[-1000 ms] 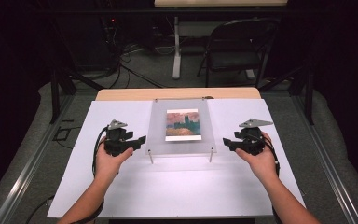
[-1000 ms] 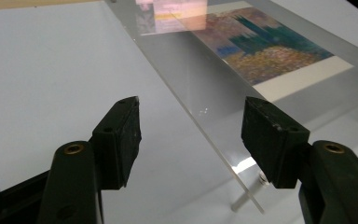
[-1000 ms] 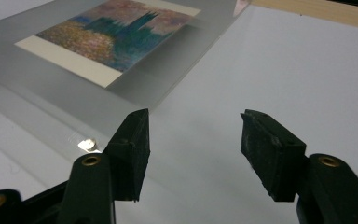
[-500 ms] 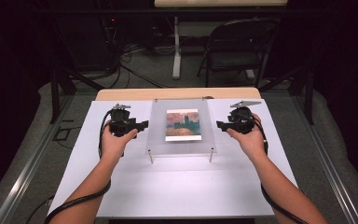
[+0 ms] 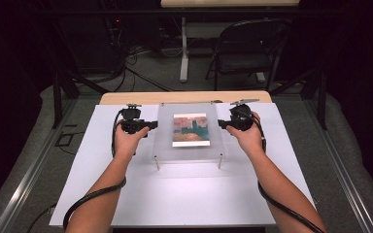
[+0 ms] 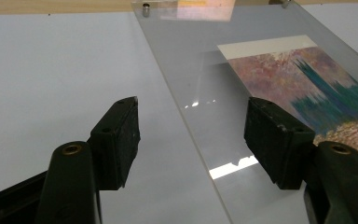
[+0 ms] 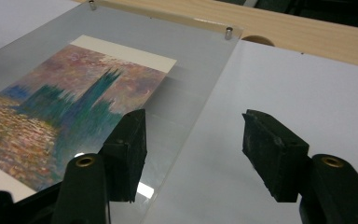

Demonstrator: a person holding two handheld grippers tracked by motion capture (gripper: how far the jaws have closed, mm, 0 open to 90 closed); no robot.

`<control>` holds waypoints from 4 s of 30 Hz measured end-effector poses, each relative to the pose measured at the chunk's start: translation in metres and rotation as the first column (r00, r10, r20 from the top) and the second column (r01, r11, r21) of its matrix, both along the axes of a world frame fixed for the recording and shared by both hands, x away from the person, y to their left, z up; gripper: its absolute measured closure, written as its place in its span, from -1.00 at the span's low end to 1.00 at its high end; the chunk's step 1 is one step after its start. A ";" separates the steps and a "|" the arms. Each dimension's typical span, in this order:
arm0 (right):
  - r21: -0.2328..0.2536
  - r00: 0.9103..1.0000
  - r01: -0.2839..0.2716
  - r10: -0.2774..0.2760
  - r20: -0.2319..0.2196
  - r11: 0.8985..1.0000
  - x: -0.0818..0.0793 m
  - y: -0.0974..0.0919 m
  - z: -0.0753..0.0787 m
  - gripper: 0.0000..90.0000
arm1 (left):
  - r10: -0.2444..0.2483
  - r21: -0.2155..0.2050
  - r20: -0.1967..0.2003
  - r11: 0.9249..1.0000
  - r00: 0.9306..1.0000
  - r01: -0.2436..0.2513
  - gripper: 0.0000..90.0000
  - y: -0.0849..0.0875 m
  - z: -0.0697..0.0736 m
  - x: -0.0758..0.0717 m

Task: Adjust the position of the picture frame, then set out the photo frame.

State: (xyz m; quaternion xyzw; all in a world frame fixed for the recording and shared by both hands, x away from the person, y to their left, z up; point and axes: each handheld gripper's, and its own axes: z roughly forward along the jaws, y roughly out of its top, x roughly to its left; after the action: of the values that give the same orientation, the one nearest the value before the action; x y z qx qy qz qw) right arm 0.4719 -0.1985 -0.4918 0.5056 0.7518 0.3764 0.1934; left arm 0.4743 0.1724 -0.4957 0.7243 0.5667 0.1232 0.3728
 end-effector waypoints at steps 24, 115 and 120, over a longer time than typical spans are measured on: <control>0.082 0.996 0.025 -0.018 -0.085 0.996 0.030 0.017 -0.019 -0.08 | 0.011 -0.040 -0.053 0.999 0.999 -0.013 -0.16 -0.021 -0.023 0.027; 0.209 0.958 0.083 -0.020 -0.286 0.974 0.049 0.024 -0.039 -0.31 | -0.006 -0.197 -0.199 0.980 0.980 -0.034 -0.19 -0.021 -0.037 0.040; 0.202 0.961 0.079 -0.020 -0.276 0.976 0.048 0.024 -0.035 -0.31 | 0.001 -0.209 -0.198 0.977 0.980 -0.043 -0.11 -0.018 -0.031 0.038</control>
State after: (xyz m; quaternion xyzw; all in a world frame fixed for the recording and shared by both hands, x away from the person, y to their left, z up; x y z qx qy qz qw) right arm 0.5197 -0.1741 -0.5264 0.5890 0.7141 0.3758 0.0428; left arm 0.5124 0.1547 -0.5271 0.6826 0.6188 -0.0064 0.3887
